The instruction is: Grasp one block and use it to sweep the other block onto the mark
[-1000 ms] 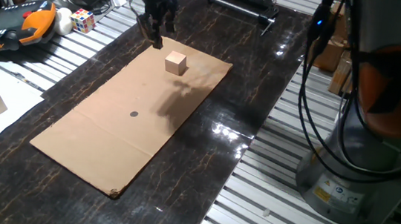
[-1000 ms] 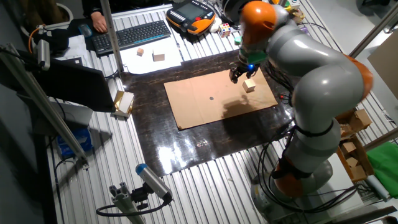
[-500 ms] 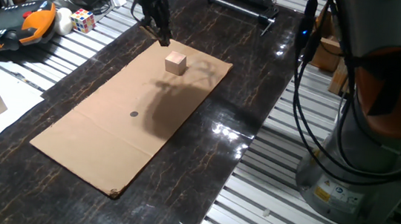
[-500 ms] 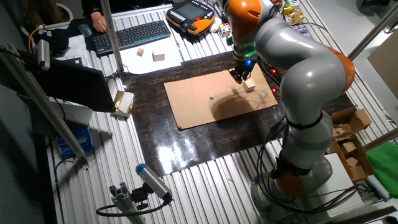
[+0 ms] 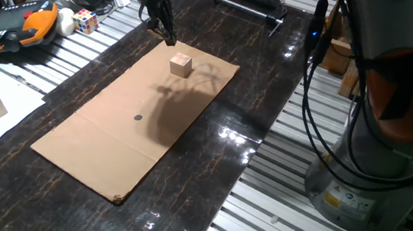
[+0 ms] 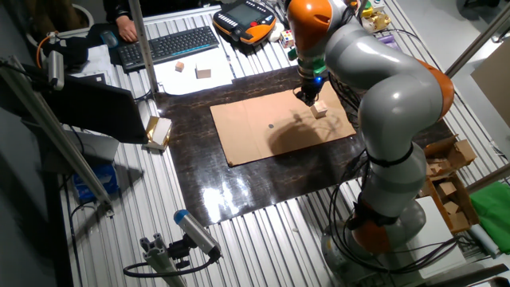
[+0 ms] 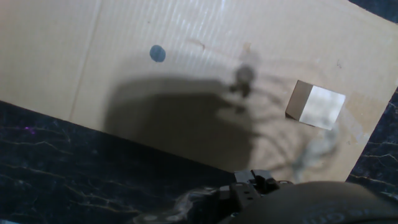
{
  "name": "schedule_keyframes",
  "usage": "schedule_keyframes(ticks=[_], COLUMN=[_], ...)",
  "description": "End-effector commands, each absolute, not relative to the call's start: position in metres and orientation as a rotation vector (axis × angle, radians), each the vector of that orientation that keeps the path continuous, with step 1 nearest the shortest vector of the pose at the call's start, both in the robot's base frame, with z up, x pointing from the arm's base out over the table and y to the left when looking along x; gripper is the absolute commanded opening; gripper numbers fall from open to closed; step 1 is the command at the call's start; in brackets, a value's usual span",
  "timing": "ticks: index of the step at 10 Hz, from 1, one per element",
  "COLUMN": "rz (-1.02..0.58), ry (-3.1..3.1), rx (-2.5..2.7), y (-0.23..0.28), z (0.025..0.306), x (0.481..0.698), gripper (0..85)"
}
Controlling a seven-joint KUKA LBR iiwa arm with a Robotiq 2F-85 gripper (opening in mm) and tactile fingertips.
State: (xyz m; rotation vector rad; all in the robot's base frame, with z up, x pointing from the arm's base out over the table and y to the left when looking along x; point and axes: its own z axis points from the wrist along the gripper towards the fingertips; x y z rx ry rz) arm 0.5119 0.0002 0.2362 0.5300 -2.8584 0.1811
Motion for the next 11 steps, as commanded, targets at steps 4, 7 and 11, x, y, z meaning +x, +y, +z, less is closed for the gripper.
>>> schedule_keyframes(ticks=[4, 7, 11], rz=[0.181, 0.176, 0.182], ry=[-2.857, -2.863, -2.865], rx=[0.53, 0.547, 0.509], y=[0.0002, 0.0002, 0.0002], z=[0.2362, 0.2362, 0.2362], x=[0.5119, 0.5119, 0.5119], gripper=[0.7, 0.7, 0.7])
